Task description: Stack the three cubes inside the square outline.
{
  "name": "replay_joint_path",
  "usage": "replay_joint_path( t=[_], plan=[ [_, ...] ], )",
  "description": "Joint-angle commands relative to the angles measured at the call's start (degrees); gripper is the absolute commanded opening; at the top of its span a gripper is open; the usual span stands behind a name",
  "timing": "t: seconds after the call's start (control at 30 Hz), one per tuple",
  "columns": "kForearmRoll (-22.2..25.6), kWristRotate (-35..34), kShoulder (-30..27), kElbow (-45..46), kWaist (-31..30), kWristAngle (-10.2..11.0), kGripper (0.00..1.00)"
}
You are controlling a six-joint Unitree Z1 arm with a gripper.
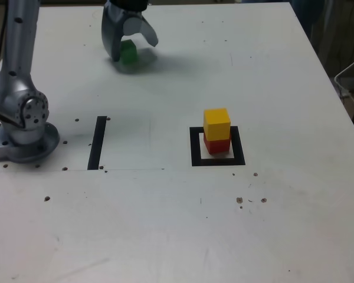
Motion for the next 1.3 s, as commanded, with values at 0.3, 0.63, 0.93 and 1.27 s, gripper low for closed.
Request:
replay_joint_path(
  t=[0.3,0.63,0.93,1.27],
  plan=[
    [0.9,0.3,0.3,-1.6,0.2,-1.3,0.64],
    [0.8,0.8,1.4,-3.0,0.2,-2.8,0.39],
    [-2.3,3.0,1.6,-3.6,0.0,-3.1,0.10],
    [-2.5,3.9,1.4,-3.5,-0.3,-3.5,0.00]
  ],
)
